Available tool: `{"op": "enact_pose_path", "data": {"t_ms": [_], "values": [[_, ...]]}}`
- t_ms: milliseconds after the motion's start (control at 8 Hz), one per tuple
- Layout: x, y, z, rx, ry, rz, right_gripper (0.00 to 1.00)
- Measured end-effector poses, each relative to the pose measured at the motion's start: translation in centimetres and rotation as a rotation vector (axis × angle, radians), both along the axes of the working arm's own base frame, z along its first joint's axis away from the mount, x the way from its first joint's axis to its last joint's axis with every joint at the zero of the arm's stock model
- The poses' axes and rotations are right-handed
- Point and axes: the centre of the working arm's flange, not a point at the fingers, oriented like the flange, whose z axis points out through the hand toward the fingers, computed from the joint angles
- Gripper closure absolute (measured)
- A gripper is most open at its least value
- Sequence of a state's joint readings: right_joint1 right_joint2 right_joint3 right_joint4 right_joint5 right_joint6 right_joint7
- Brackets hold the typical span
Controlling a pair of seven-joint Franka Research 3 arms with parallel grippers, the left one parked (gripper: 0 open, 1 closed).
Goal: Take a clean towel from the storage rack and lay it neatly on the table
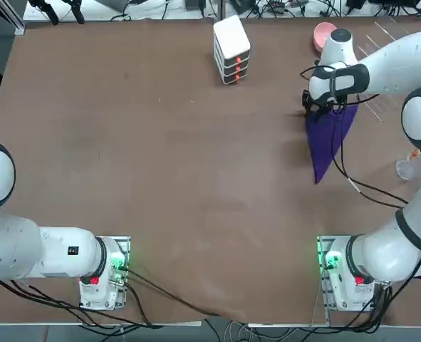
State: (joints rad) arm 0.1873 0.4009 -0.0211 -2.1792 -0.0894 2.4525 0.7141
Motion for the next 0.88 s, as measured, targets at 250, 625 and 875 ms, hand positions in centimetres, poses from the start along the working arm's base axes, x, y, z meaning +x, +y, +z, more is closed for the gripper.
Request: {"op": "enact_pose_path", "data": {"t_ms": [250, 625, 875], "values": [[0.24, 0.19, 0.28, 0.000, -0.009, -0.012, 0.54], [0.41, 0.22, 0.52, 0.001, -0.014, -0.016, 0.54], [0.41, 0.22, 0.52, 0.000, -0.015, -0.017, 0.58]]}}
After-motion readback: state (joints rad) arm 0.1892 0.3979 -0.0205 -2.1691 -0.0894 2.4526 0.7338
